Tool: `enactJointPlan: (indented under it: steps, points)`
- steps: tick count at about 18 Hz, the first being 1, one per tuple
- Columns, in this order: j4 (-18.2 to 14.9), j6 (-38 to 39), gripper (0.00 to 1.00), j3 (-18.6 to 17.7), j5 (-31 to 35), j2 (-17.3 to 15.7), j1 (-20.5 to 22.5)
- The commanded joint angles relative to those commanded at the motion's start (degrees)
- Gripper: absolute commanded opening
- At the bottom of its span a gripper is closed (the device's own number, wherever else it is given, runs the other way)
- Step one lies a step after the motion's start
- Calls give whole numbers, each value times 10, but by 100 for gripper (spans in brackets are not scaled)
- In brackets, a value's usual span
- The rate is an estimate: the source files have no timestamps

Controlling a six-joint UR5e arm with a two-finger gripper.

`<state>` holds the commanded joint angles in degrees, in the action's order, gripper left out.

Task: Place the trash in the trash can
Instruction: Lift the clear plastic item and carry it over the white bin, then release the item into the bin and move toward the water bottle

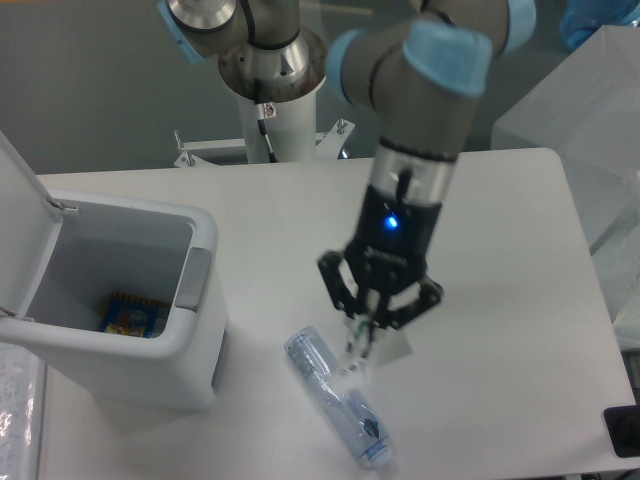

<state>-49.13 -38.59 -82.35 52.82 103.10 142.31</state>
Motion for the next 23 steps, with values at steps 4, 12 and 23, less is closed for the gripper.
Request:
enactJointPlan:
  steps: [4,12,23]
  points:
    - [0,14,0,-39,1,-54,-61]
    - [3,-19,65,-91,5,-84,-124]
    - [1,-24,100,-87,3,-78,-110]
